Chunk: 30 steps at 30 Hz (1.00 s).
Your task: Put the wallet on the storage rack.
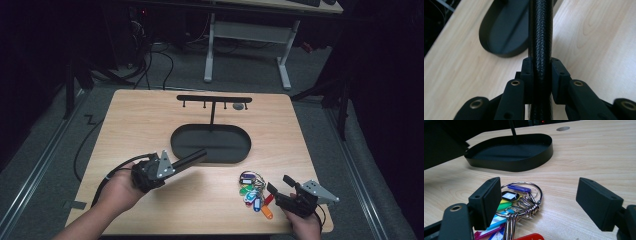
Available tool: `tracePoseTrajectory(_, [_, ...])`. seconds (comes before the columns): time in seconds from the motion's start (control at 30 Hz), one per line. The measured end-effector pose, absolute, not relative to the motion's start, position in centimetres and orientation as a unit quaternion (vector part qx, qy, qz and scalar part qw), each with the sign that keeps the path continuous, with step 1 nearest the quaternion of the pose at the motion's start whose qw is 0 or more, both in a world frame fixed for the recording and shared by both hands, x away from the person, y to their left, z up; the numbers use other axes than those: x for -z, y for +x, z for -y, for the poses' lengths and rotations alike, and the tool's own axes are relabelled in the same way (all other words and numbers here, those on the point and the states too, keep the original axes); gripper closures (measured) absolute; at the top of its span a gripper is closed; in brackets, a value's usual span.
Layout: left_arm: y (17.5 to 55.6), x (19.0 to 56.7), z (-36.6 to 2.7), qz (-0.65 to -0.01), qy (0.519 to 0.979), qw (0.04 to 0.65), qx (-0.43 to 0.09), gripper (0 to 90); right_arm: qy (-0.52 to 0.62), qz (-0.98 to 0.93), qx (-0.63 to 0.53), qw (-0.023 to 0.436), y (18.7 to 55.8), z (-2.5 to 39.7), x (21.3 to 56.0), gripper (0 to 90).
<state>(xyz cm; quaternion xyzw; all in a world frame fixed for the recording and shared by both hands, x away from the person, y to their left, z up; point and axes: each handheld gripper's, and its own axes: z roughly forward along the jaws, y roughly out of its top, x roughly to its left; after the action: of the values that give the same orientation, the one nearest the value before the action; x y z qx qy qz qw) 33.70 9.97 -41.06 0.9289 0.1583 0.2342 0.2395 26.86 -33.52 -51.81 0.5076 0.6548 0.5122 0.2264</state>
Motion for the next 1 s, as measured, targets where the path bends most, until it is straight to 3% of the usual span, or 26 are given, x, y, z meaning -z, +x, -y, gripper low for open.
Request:
tracePoseTrajectory(0.47, [37.5,39.5,-5.0,-0.102,0.931,0.219,-0.273,75.5,0.515,-0.642,-0.524,0.221,26.6,34.3,51.9,20.7])
tracePoseTrajectory(1.0, [41.6,41.7,-1.9,-0.039,0.928,0.209,-0.308,75.4,0.519,-0.637,-0.526,0.219,26.3,34.3,51.9,20.7])
